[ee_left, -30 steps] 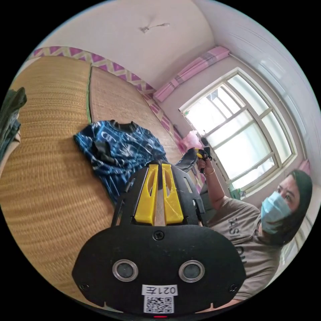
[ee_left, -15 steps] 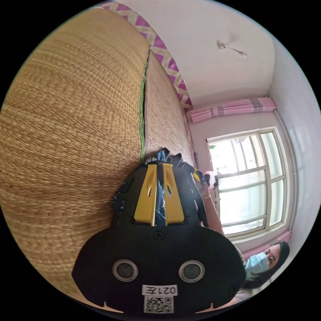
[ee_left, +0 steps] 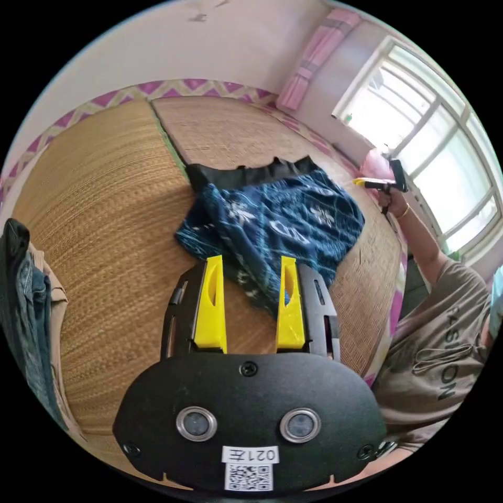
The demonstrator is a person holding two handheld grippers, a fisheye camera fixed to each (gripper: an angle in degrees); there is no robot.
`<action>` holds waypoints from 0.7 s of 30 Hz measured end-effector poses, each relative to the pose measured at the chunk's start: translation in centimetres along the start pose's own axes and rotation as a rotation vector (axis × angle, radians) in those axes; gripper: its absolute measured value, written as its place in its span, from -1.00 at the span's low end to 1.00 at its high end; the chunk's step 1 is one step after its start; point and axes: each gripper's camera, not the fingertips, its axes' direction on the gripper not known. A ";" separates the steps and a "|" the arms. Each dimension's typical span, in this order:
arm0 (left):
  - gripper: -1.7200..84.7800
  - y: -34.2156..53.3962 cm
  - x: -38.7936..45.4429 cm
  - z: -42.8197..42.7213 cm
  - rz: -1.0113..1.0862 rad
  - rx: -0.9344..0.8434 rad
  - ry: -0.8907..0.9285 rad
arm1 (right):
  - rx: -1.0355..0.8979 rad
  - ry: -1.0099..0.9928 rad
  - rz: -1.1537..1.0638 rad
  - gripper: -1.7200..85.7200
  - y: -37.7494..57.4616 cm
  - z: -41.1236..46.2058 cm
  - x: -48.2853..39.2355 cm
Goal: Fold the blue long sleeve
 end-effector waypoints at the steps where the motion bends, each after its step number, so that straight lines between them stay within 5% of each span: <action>1: -0.60 0.6 1.2 0.1 -0.021 -0.006 0.036 | -0.002 -0.040 0.036 -0.72 0.9 0.0 0.6; 6: -0.55 2.9 3.7 1.8 -0.098 -0.088 0.006 | -0.044 -0.253 0.258 -0.71 7.0 2.7 5.2; 10: -0.75 0.9 4.7 3.8 -0.129 -0.113 0.043 | -0.070 -0.393 0.319 -0.75 6.6 6.2 5.6; 13: -0.94 -0.8 4.2 4.9 -0.165 -0.143 0.102 | -0.094 -0.386 0.326 -0.86 5.9 7.2 5.4; 21: -0.98 0.3 2.0 1.9 -0.156 -0.176 0.242 | -0.125 -0.416 0.186 -0.96 14.0 2.5 -0.2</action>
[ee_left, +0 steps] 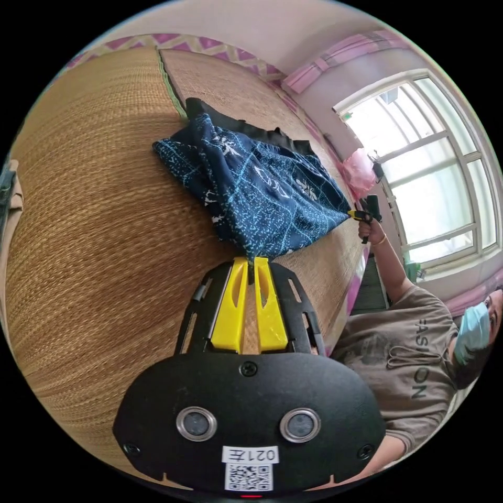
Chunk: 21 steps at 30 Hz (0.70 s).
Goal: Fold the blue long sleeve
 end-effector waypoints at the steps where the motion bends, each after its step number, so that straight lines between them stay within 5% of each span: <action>1: -0.98 0.4 0.1 0.3 0.016 -0.042 -0.008 | -0.013 -0.001 -0.002 -0.96 1.3 0.6 -0.6; 6: -0.98 2.0 0.7 0.2 0.075 -0.122 -0.109 | -0.055 -0.093 0.036 -0.95 13.0 8.6 -5.4; 12: -0.95 5.8 -0.1 1.1 0.027 -0.010 -0.274 | 0.052 -0.241 0.103 -0.90 19.1 15.3 -9.1; 16: -0.85 12.8 2.2 1.4 0.031 0.184 -0.262 | 0.207 -0.104 0.065 -0.85 20.7 7.1 -9.3; 21: -0.78 21.0 10.2 9.9 0.137 0.292 0.104 | 0.337 0.152 0.017 -0.78 15.3 -5.5 -7.9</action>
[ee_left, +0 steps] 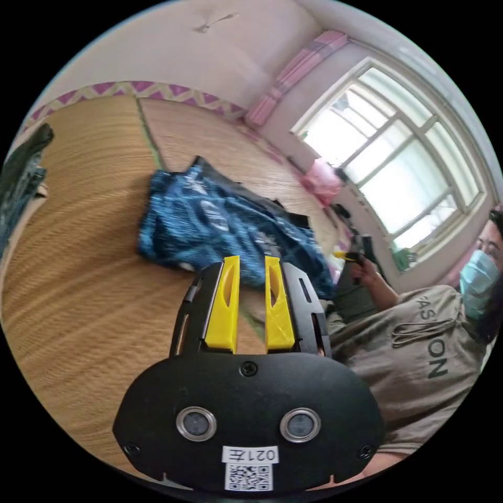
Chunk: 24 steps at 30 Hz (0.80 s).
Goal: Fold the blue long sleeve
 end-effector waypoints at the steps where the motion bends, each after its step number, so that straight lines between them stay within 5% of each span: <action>1: -0.77 2.6 1.4 3.2 -0.027 -0.002 0.063 | -0.001 0.000 -0.002 -0.78 -1.3 -0.2 0.5; 8: -0.58 16.3 3.6 19.2 -0.290 -0.118 0.242 | -0.212 -0.101 0.138 -0.70 -12.7 2.4 8.7; 16: -0.58 23.1 1.0 27.7 -0.433 -0.065 0.396 | -0.363 -0.177 0.133 -0.66 -18.4 2.9 8.6; 24: -0.87 31.3 -4.0 35.4 -0.629 0.036 0.646 | -0.329 -0.329 0.224 -0.88 -21.5 2.3 9.8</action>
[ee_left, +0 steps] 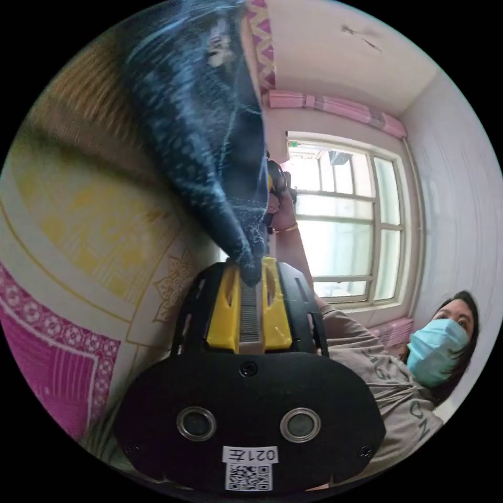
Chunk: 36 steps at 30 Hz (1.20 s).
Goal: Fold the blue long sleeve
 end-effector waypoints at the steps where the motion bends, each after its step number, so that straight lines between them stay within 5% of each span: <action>1: -0.91 0.5 -0.3 -0.6 0.028 0.011 0.026 | 0.006 -0.012 0.004 -0.89 -0.1 -0.4 -0.2; 10: -0.97 1.1 1.9 -7.2 0.163 0.084 0.212 | -0.016 -0.034 -0.216 -0.93 -6.3 -2.8 -16.2; 17: -0.97 -4.4 9.1 -22.8 0.332 0.330 0.035 | -0.138 0.096 -0.315 -0.92 -21.6 7.2 -29.1; 23: -0.86 -9.4 3.8 -34.7 0.070 0.530 -0.097 | -0.221 0.273 -0.239 -0.84 -31.6 18.2 -29.4; 27: -0.77 -6.6 2.5 -39.4 0.064 0.654 0.018 | -0.122 0.176 -0.236 -0.75 -31.7 17.7 -29.4; 31: -0.79 -2.2 11.7 -42.0 0.360 0.637 -0.207 | -0.070 0.300 -0.560 -0.80 -25.9 15.4 -36.5; 36: -0.85 -1.3 24.6 -35.7 0.709 0.492 -1.033 | -0.001 0.925 -1.059 -0.95 -11.2 19.6 -46.6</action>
